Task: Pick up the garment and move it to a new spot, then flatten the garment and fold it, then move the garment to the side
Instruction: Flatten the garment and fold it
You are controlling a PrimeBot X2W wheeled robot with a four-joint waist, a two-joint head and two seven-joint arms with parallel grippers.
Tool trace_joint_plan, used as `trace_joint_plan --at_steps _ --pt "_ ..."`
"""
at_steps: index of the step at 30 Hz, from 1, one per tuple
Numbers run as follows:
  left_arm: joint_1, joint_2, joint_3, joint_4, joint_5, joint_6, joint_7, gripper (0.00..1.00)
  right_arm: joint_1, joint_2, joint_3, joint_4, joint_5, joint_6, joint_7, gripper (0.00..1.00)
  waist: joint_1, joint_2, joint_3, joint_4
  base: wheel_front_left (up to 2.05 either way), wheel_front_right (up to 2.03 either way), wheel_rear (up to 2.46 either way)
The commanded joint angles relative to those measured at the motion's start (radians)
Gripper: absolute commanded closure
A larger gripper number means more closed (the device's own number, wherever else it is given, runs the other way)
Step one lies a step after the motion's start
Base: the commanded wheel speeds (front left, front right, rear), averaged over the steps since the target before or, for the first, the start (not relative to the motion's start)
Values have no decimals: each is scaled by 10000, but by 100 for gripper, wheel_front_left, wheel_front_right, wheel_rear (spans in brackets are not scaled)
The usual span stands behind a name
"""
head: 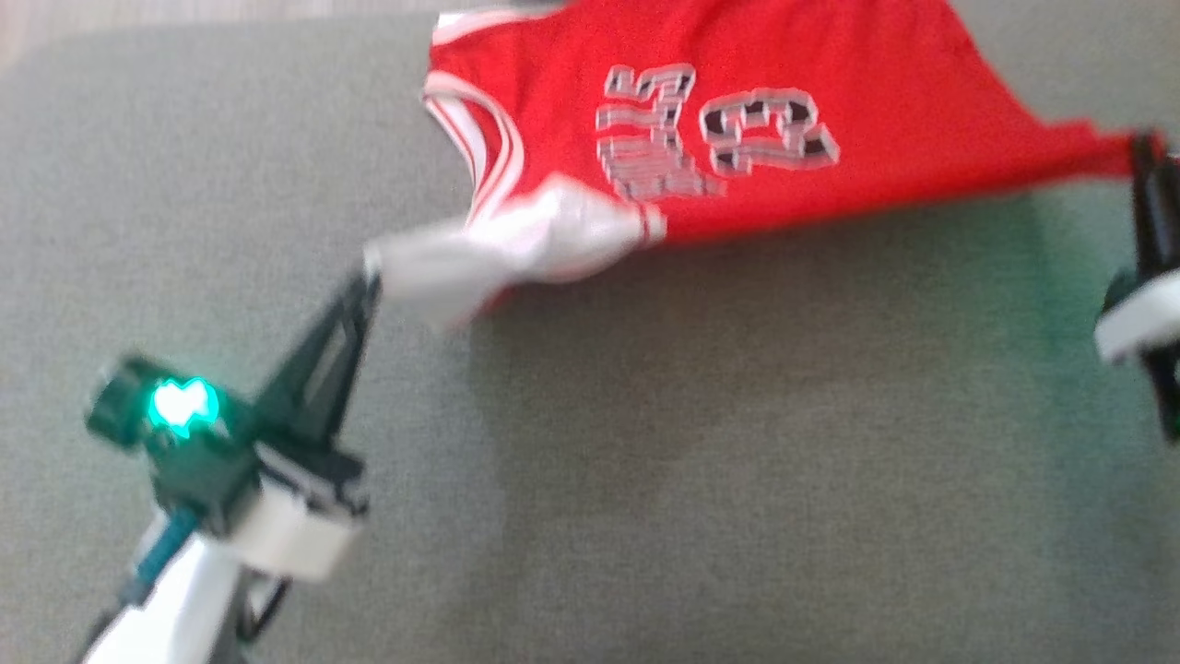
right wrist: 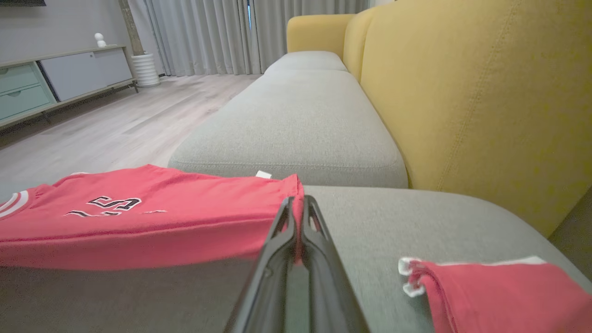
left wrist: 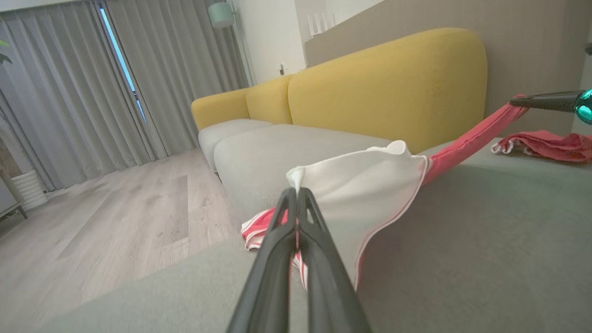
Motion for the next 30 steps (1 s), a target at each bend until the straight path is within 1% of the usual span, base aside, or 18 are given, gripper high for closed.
trace_joint_plan --at_steps 1,6,10,13,16,21,25,30 --pt "-65 223 520 -329 93 20 -14 100 327 -421 -22 -388 126 -9 -117 100 4 -1 -329 -52 0 0 0" --pt "1182 51 443 -295 236 -22 -14 100 1984 -471 -359 -1087 246 -9 109 100 4 -1 -684 -91 0 0 0" --pt "1901 64 151 20 314 -82 -14 100 3178 -447 -815 -1791 238 -9 418 100 4 -1 -822 -101 0 0 0" --pt "2248 83 -40 296 247 -111 -14 100 3915 -364 -1250 -2329 112 -9 673 100 4 -1 -854 -121 0 0 0" --pt "2314 78 -81 465 108 -126 -14 100 4335 -211 -1585 -2797 -89 -9 991 100 4 -1 -745 -135 0 0 0" --pt "1654 -107 -141 833 106 -138 -14 100 4379 83 -2069 -3079 -383 -9 1334 100 4 -1 -461 -58 0 0 0" --pt "364 -377 -325 1283 326 -164 -14 100 4000 343 -2355 -2991 -681 -9 1597 100 4 -1 -70 43 0 0 0" --pt "-1409 -583 -491 2000 687 -194 -15 100 3200 499 -2492 -2697 -955 -9 1736 100 4 -1 481 100 0 0 0"
